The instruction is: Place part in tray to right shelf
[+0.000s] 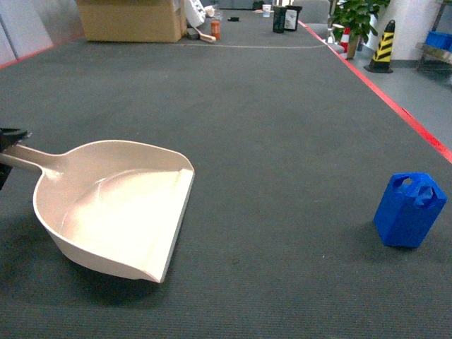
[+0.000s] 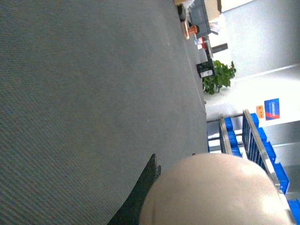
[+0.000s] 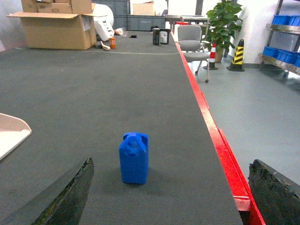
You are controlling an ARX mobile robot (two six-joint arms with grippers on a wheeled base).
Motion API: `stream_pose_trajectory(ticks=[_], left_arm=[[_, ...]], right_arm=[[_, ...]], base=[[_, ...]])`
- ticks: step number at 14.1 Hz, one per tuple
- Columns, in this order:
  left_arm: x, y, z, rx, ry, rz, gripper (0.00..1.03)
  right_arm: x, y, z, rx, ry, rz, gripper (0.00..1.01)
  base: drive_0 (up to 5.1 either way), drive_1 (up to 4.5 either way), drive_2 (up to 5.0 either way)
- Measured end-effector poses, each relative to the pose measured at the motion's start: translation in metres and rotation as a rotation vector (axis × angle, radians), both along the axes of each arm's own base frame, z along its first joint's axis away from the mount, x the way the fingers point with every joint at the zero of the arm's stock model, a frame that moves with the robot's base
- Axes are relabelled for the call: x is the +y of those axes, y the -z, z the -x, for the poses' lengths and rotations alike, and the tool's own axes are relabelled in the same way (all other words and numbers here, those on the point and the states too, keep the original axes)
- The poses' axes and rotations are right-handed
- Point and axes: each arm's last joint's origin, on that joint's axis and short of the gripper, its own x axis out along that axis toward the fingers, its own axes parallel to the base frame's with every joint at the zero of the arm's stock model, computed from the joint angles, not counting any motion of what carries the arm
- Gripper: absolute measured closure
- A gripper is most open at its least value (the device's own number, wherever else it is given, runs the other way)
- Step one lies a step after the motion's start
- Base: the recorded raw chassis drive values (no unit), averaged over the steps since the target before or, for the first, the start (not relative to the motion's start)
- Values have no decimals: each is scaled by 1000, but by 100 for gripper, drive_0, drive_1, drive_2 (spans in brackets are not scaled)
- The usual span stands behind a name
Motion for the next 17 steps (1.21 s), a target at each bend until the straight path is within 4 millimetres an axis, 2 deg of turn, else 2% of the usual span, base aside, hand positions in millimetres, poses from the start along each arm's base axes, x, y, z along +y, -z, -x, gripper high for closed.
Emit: stream_pose_trajectory(ticks=[2, 5, 6, 9, 11, 13, 17], left_arm=[[-20, -20, 8, -66, 47, 11, 91], [-58, -71, 17, -238, 139, 53, 91], [-71, -81, 19, -270, 166, 69, 91], [-117, -85, 23, -258, 285, 147, 91], [-138, -88, 27, -259, 349, 181, 91], [-140, -89, 25, -254, 376, 212, 91], [-136, -77, -6, -234, 422, 235, 91]], right_arm=[[0, 0, 0, 0, 0, 0, 3], [0, 0, 0, 0, 0, 0, 3], [0, 0, 0, 0, 0, 0, 3], [0, 0, 0, 0, 0, 0, 3], [0, 0, 0, 0, 0, 0, 3], [0, 0, 0, 0, 0, 0, 3], [0, 0, 0, 0, 0, 0, 3]], base=[[0, 0, 0], [0, 0, 0], [0, 0, 0], [0, 0, 0], [0, 0, 0], [0, 0, 0], [0, 0, 0]])
